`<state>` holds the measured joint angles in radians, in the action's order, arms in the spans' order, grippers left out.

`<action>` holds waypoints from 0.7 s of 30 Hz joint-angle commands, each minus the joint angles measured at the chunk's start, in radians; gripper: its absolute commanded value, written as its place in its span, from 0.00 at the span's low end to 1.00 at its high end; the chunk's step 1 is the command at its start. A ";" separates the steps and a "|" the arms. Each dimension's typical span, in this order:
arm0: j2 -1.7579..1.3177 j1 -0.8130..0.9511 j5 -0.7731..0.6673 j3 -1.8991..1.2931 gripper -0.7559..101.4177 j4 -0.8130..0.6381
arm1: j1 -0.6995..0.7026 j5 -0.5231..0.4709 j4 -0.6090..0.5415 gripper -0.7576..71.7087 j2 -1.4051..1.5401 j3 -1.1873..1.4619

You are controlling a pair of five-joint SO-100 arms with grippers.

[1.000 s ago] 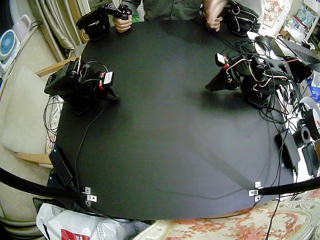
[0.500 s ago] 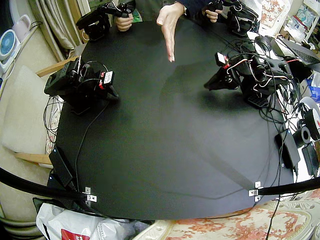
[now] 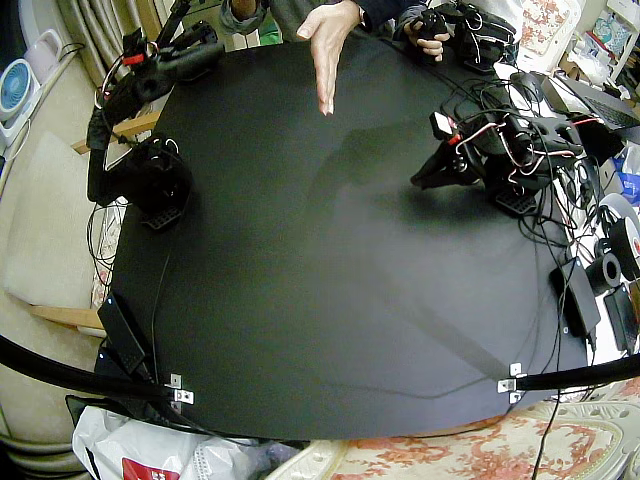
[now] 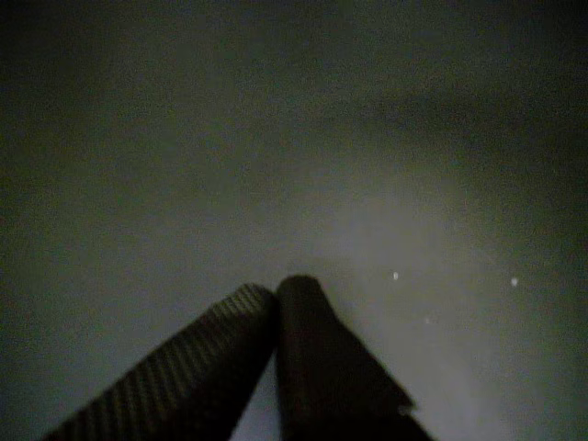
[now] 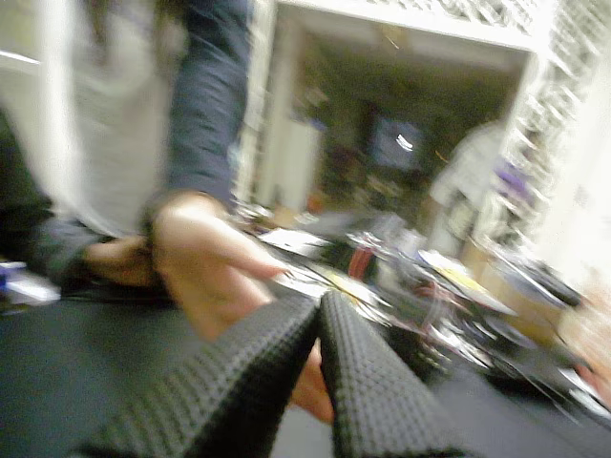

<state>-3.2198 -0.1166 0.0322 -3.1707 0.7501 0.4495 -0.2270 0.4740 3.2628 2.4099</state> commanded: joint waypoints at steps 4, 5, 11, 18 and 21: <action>-0.021 -0.017 0.011 -0.011 0.01 0.021 | 0.330 -0.075 -0.339 0.00 -0.144 0.135; -0.021 -0.015 0.011 -0.011 0.01 0.021 | 0.337 -0.072 -0.365 0.00 -0.193 0.133; -0.021 -0.012 0.014 -0.011 0.01 0.021 | 0.298 -0.094 -0.551 0.00 -0.551 0.109; -0.021 -0.009 0.017 -0.011 0.01 0.023 | 0.190 -0.209 -0.569 0.00 -0.899 -0.112; -0.021 -0.009 0.017 -0.011 0.01 0.023 | 0.172 -0.244 -0.442 0.00 -0.891 -0.230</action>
<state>-3.2198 -0.1120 0.0322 -3.1707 0.7639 0.6213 -0.4479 0.0138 2.3286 2.3393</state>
